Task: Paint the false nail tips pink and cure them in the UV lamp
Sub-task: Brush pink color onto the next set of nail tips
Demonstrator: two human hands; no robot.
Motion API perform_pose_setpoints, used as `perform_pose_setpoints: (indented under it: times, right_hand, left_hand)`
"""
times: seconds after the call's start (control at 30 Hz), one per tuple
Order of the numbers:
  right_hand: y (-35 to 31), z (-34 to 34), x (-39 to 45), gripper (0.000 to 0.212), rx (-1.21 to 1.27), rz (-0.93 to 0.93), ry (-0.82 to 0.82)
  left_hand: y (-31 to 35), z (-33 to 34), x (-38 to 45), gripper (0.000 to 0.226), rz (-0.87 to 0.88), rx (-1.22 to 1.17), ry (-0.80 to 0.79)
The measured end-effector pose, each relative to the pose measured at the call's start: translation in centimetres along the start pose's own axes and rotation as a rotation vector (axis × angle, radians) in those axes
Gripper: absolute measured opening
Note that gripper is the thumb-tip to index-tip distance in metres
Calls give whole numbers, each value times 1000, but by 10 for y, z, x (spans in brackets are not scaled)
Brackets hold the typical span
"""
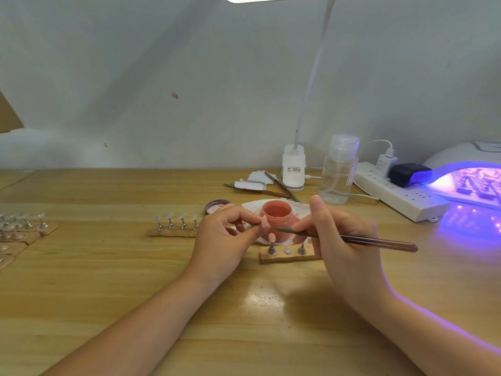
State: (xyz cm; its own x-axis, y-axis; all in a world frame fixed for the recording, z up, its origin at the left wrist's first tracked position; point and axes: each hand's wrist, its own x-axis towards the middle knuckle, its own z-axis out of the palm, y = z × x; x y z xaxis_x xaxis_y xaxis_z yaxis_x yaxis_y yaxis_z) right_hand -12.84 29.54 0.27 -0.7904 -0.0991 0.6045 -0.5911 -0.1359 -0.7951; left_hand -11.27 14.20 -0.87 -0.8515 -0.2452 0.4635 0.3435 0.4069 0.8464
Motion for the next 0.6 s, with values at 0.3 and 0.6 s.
perform_pose_setpoints:
  times: [0.3,0.6]
  right_hand:
    - [-1,1,0,40,7,3,-15]
    - [-1,2,0,39,-21,-6,-43]
  left_hand:
    - [0,0,0,17,-2,-6,1]
    - [0,1,0,18,0,-22,4]
